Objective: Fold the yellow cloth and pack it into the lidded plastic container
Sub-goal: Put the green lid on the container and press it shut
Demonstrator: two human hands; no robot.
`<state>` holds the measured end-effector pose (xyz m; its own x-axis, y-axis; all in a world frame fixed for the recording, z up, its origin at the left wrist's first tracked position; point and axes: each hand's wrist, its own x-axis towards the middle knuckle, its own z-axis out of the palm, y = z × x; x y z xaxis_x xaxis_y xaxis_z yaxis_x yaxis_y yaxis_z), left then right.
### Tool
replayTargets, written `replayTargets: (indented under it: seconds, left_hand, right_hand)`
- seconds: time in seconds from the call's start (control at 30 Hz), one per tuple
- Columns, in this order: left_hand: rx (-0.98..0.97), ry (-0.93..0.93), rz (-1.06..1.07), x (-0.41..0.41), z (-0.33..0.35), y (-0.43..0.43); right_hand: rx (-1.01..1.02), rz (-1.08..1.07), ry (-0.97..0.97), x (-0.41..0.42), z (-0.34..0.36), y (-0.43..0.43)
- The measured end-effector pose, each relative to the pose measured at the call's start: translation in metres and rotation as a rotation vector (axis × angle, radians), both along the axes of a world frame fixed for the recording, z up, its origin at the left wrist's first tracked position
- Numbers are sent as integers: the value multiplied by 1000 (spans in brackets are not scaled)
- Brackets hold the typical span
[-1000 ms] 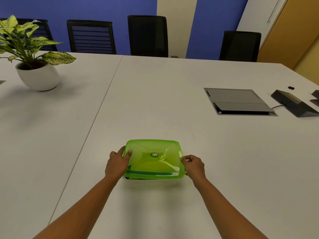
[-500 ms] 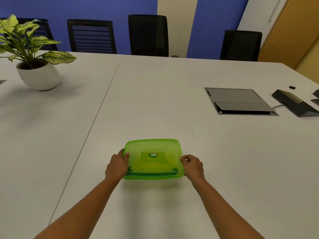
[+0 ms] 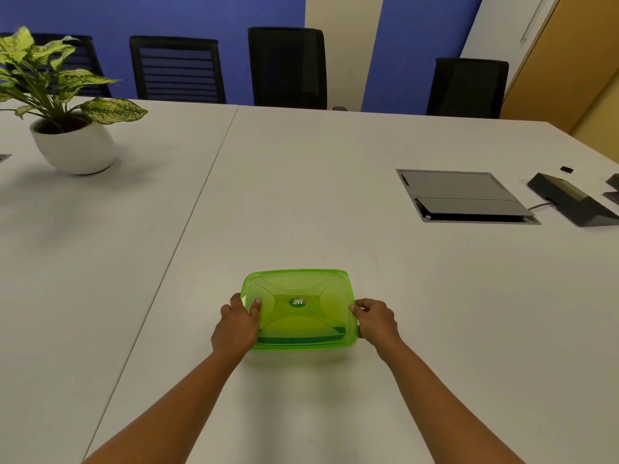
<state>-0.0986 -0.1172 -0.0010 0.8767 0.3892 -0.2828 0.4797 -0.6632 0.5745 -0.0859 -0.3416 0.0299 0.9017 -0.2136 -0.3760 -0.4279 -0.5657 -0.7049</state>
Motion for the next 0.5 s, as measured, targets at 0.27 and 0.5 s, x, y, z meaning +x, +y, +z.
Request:
replayTargets:
  seconds: [0.27,0.5]
  left_hand:
    - [150,23,23,2,-4,-5]
    - [251,-15,17,-4,-8,-8]
  right_hand:
    - [18,108,-3,-4,-4,-1]
    - [-99,187,-25,-5,-5,4]
